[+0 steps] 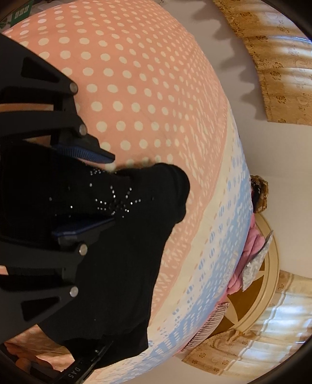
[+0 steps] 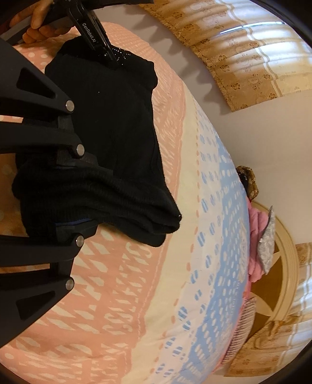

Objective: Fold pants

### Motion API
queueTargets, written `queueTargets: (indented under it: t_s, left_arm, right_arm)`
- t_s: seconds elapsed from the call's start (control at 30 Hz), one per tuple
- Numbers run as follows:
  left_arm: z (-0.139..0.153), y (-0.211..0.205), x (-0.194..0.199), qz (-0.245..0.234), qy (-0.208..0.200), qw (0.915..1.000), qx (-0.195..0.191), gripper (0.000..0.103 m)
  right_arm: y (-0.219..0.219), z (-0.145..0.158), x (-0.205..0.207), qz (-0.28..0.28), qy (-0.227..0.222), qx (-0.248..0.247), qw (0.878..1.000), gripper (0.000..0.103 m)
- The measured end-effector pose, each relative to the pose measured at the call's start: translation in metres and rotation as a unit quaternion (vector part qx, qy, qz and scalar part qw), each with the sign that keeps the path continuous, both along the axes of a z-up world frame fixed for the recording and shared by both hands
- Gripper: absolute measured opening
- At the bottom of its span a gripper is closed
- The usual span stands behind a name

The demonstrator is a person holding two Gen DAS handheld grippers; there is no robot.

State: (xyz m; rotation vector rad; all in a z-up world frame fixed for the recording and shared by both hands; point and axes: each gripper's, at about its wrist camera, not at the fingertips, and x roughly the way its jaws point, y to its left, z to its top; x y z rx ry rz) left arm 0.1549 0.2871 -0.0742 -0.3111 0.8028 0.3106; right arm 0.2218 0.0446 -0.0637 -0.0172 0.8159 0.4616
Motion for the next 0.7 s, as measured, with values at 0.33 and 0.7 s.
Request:
queueTargets:
  t_s: [0.33, 0.7]
  left_arm:
    - [0.014, 0.043, -0.040, 0.030, 0.002, 0.9992, -0.026, 0.084]
    - [0.061, 0.003, -0.048, 0.043, -0.050, 0.9881, 0.139, 0.082]
  right_arm:
    - [-0.015, -0.011, 0.010, -0.015, 0.048, 0.050, 0.997, 0.048]
    - [-0.046, 0.017, -0.012, -0.058, 0.007, 0.095, 0.994, 0.050]
